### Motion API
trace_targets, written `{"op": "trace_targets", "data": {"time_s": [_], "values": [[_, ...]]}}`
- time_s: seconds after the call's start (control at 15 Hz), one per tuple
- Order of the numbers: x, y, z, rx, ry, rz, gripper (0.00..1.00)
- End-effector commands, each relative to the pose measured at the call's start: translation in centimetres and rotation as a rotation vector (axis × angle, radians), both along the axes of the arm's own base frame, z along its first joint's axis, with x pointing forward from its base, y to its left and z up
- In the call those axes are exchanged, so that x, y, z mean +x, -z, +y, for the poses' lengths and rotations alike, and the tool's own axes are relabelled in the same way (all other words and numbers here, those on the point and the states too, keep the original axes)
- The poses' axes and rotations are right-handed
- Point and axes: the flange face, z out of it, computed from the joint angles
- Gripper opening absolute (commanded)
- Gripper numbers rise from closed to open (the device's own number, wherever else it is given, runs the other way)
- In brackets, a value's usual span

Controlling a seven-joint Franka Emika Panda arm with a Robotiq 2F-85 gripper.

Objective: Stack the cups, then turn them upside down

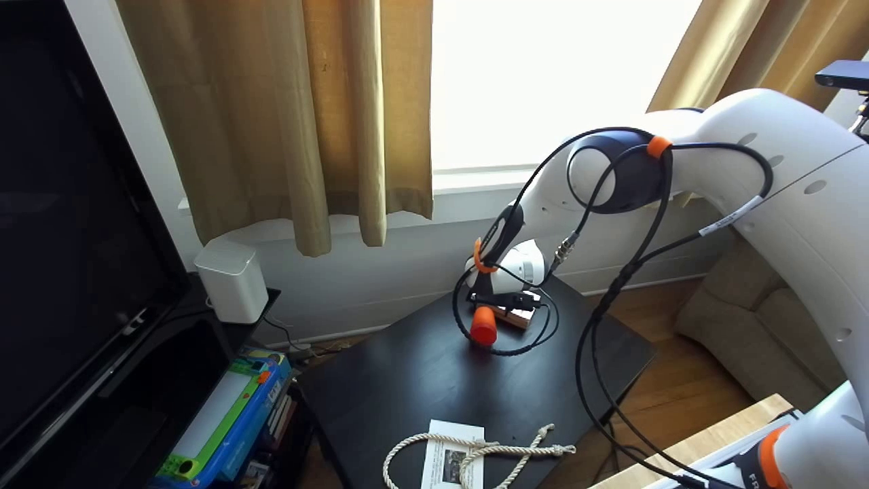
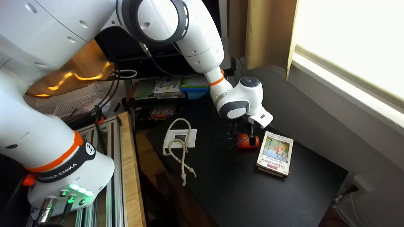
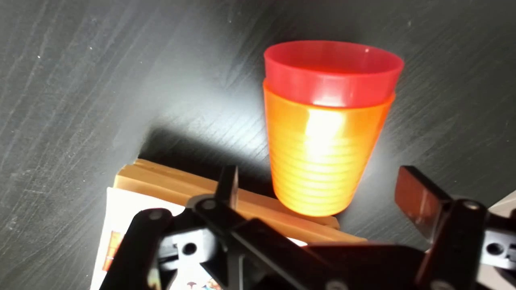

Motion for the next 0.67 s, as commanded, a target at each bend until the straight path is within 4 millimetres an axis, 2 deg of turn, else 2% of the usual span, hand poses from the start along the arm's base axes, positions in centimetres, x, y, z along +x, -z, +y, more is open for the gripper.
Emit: {"op": "trace_targets", "data": {"time_s": [0.0,0.33,0.6], "values": [[1.0,2.2,-0.4,0.025,-0.019,0.012,1.0],[1.4,4.0,-0.9,0.048,-0.02,0.038,1.0],[1.2,4.5,-1.2,0.072,-0.023,0.104,1.0]]}}
